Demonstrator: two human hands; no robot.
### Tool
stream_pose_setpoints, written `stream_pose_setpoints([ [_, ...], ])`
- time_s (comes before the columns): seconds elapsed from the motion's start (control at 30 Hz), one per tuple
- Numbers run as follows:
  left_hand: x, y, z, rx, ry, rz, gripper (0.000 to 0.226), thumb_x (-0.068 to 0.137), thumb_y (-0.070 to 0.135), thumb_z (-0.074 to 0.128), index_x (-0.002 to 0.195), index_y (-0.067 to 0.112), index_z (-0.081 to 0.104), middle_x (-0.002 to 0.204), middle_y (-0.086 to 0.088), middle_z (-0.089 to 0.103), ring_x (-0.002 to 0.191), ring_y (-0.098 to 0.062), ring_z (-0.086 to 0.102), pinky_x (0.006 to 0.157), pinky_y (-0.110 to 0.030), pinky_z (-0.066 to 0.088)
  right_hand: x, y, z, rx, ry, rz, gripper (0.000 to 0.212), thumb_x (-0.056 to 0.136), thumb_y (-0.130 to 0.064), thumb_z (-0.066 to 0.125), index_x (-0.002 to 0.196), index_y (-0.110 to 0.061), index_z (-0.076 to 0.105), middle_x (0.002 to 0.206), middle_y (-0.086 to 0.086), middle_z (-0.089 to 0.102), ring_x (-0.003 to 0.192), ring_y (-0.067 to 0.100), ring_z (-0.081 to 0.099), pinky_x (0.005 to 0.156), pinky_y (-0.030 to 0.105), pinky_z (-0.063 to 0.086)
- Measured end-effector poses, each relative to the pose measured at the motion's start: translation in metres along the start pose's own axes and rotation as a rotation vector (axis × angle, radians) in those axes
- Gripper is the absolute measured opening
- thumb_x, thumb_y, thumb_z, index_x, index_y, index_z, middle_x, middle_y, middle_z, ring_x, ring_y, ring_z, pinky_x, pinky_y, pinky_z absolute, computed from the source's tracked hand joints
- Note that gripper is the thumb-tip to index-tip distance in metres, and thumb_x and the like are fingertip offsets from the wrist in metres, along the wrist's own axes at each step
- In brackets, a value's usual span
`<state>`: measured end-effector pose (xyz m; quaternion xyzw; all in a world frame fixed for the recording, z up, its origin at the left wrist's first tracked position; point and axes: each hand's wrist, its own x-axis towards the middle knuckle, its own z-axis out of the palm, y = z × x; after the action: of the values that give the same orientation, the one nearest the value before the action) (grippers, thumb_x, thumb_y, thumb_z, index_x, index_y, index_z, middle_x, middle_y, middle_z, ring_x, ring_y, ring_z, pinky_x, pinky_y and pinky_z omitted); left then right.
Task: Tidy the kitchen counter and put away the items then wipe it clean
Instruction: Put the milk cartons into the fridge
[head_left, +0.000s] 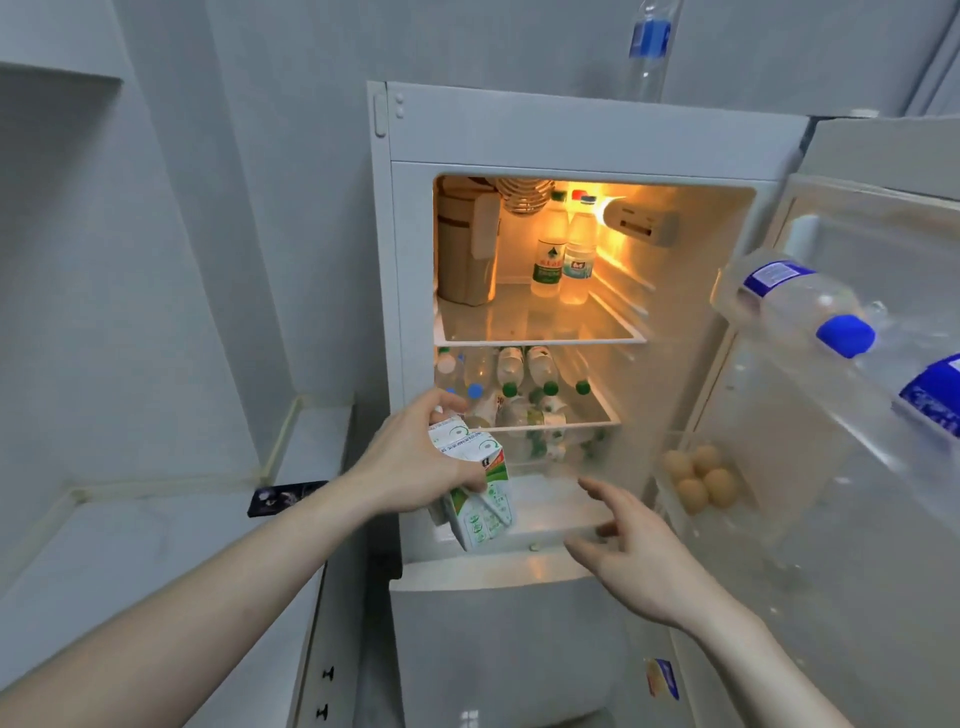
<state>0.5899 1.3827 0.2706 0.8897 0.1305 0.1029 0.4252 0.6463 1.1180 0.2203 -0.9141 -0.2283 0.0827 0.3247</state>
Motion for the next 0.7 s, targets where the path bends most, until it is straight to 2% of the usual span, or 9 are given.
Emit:
stream_pose_setpoints([
  [0.03,0.008,0.003,0.001,-0.001,-0.007,0.017,0.078,0.049,0.037,0.089,0.117,0.046,0.052,0.109,0.014,0.062,0.095,-0.009,0.064,0.079,-0.037,0.059,0.006,-0.001,-0.001,0.020,0.019,-0.004,0.070,0.088,-0.045,0.069,0.150,-0.041,0.036,0.146,-0.022,0.043,0.105,-0.002,0.057,0.077,0.018,0.046],
  [0.1,0.027,0.011,0.001,0.008,-0.020,0.052,0.077,0.052,0.036,0.089,0.119,0.044,0.052,0.110,0.014,0.062,0.096,-0.008,0.064,0.079,-0.038,0.059,0.021,-0.009,-0.001,0.042,0.060,-0.038,0.072,0.086,-0.046,0.071,0.149,-0.041,0.038,0.143,-0.024,0.045,0.106,-0.005,0.056,0.083,0.020,0.045],
  [0.17,0.048,0.021,0.001,0.016,-0.012,0.085,0.076,0.055,0.033,0.090,0.121,0.040,0.052,0.113,0.012,0.060,0.097,-0.006,0.062,0.076,-0.033,0.058,0.039,-0.020,-0.001,0.079,0.076,-0.070,0.076,0.082,-0.048,0.074,0.149,-0.041,0.038,0.142,-0.026,0.045,0.108,-0.005,0.055,0.090,0.024,0.049],
  [0.23,0.072,0.033,-0.001,0.014,0.011,0.105,0.076,0.056,0.034,0.090,0.121,0.038,0.052,0.111,0.012,0.061,0.097,-0.005,0.061,0.075,-0.029,0.056,0.060,-0.030,-0.002,0.123,0.086,-0.103,0.079,0.077,-0.047,0.077,0.147,-0.042,0.040,0.139,-0.026,0.047,0.110,-0.005,0.054,0.091,0.025,0.050],
  [0.33,0.111,0.048,-0.002,0.016,0.037,0.105,0.077,0.056,0.035,0.090,0.123,0.035,0.051,0.112,0.013,0.059,0.100,-0.006,0.059,0.079,-0.030,0.055,0.097,-0.045,-0.007,0.213,0.116,-0.175,0.071,0.071,-0.038,0.083,0.133,-0.045,0.049,0.126,-0.027,0.058,0.109,-0.010,0.055,0.084,0.014,0.046],
  [0.4,0.141,0.057,-0.001,0.030,0.057,0.095,0.081,0.054,0.039,0.088,0.125,0.035,0.051,0.116,0.011,0.058,0.107,-0.010,0.058,0.087,-0.035,0.056,0.127,-0.051,-0.012,0.253,0.157,-0.188,0.066,0.069,-0.032,0.086,0.124,-0.044,0.052,0.115,-0.026,0.061,0.103,-0.012,0.056,0.077,0.012,0.045],
  [0.47,0.167,0.066,-0.001,0.051,0.088,0.084,0.083,0.049,0.043,0.086,0.124,0.034,0.052,0.118,0.010,0.058,0.109,-0.014,0.057,0.091,-0.039,0.055,0.158,-0.053,-0.014,0.287,0.213,-0.189,0.063,0.068,-0.034,0.087,0.120,-0.042,0.053,0.109,-0.023,0.064,0.099,-0.010,0.059,0.076,0.016,0.047],
  [0.6,0.217,0.080,-0.002,0.105,0.132,0.055,0.082,0.053,0.041,0.088,0.125,0.031,0.052,0.116,0.006,0.059,0.105,-0.017,0.059,0.091,-0.039,0.056,0.218,-0.051,-0.014,0.322,0.315,-0.162,0.063,0.065,-0.056,0.083,0.119,-0.044,0.053,0.110,-0.019,0.065,0.100,0.000,0.062,0.080,0.031,0.058],
  [0.7,0.251,0.090,0.001,0.138,0.140,0.045,0.083,0.055,0.040,0.090,0.129,0.028,0.051,0.116,0.005,0.059,0.103,-0.017,0.059,0.088,-0.037,0.056,0.252,-0.050,-0.018,0.361,0.360,-0.140,0.052,0.073,-0.057,0.081,0.114,-0.044,0.052,0.105,-0.018,0.065,0.096,0.002,0.063,0.076,0.031,0.060],
])
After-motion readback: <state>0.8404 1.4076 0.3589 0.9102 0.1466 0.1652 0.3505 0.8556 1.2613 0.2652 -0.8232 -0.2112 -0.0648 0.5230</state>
